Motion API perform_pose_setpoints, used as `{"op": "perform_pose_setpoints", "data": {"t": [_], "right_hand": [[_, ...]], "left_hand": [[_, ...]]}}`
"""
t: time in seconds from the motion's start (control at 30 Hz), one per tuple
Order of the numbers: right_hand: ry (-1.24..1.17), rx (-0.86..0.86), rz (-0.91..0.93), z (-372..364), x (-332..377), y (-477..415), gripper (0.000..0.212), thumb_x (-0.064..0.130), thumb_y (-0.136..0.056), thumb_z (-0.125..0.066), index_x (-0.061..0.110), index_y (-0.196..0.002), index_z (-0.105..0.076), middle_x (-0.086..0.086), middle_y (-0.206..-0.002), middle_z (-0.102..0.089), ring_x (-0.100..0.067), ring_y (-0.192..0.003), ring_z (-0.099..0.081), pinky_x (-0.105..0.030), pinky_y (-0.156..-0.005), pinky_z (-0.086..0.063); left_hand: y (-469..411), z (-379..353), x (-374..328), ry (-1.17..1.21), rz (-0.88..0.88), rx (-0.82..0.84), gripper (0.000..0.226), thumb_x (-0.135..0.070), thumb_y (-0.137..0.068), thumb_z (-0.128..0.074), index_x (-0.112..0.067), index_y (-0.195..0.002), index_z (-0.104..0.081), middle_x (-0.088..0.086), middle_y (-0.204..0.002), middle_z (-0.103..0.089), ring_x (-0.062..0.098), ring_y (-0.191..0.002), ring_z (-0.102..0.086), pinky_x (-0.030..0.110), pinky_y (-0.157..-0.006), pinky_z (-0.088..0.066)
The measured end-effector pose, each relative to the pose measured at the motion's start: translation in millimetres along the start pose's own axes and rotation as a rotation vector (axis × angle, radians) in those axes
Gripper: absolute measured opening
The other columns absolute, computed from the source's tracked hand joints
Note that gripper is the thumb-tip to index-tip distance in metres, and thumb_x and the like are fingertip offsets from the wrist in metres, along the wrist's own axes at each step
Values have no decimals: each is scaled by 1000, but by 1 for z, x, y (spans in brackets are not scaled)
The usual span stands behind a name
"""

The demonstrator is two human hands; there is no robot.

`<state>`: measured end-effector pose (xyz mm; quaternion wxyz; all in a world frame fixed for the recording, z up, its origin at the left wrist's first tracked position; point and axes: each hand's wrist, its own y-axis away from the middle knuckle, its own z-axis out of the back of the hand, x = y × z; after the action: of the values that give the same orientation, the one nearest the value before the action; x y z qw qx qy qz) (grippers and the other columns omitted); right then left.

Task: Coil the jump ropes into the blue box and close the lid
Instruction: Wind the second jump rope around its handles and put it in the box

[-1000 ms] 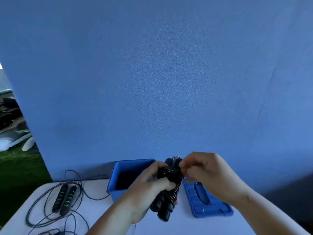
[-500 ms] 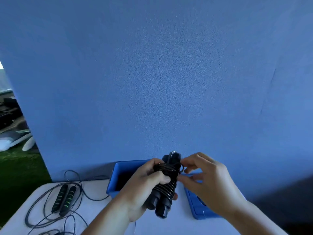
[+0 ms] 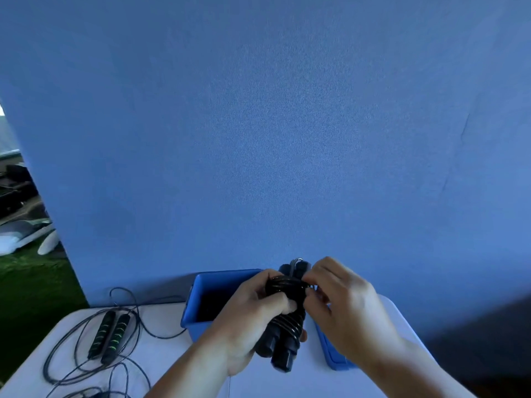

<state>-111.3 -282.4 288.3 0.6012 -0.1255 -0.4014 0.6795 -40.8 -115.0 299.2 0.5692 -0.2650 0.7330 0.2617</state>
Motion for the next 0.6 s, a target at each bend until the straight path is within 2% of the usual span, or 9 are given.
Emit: {"op": "perform_pose_setpoints", "data": {"t": [0.1,0.23,0.33,0.4,0.43,0.5,0.53,0.6], "right_hand": [[-73,-17,-36,0,-1,-3,12,11,-84,-56,21,-80,-60,16,-80,-46,-7,-63,-46,-30,-56,-46],[-167,-35,-86,-2,-2,-4,24,0,-85,-66,23,-84,-67,16,-81,-55,-7,-69,-56,-19,-59,-46],[-196,-115,-137,-6,-2,-1,26,-2,-85,-71,23,-90,-67,19,-83,-63,-3,-73,-62,-9,-60,-47],[-178,-143,-95,-6,-2,-1,27,-2,-85,-68,24,-88,-62,16,-81,-63,-6,-69,-61,-18,-58,-51],[-146,-140,-46,-5,-3,-1,25,-1,-86,-65,24,-86,-63,13,-80,-61,-8,-67,-60,-25,-57,-52],[-97,-134,8,-2,-3,-1,22,0,-85,-61,21,-84,-68,10,-81,-60,-9,-65,-59,-28,-58,-50],[-81,-131,12,-1,-3,-2,22,1,-85,-60,21,-84,-70,10,-81,-61,-9,-65,-59,-27,-58,-49],[-69,-121,12,0,-4,-2,21,2,-83,-61,21,-83,-70,11,-81,-62,-8,-65,-60,-27,-58,-50]], "left_hand": [[-1,-2,0,10,20,12,35,-7,-77,-64,1,-111,-55,23,-84,-62,43,-73,-67,38,-62,-50],[-2,0,-3,84,40,11,37,-4,-73,-65,5,-107,-54,25,-85,-62,44,-72,-65,37,-55,-54],[0,1,-7,129,72,62,39,-1,-72,-65,8,-107,-51,26,-86,-63,46,-77,-66,41,-59,-57],[0,3,-7,180,95,84,39,1,-75,-66,10,-110,-50,27,-89,-64,47,-82,-67,51,-69,-60],[0,3,-6,204,94,89,36,3,-78,-66,10,-110,-51,27,-91,-64,47,-83,-67,60,-79,-59],[-1,5,-3,237,93,104,29,3,-83,-66,8,-110,-56,27,-96,-65,44,-82,-69,75,-99,-43],[-3,7,0,253,90,113,28,1,-83,-68,4,-110,-60,28,-98,-65,43,-82,-69,78,-102,-37],[-5,10,3,256,90,113,32,-5,-82,-73,0,-112,-63,29,-103,-65,46,-88,-68,75,-105,-37]]}}
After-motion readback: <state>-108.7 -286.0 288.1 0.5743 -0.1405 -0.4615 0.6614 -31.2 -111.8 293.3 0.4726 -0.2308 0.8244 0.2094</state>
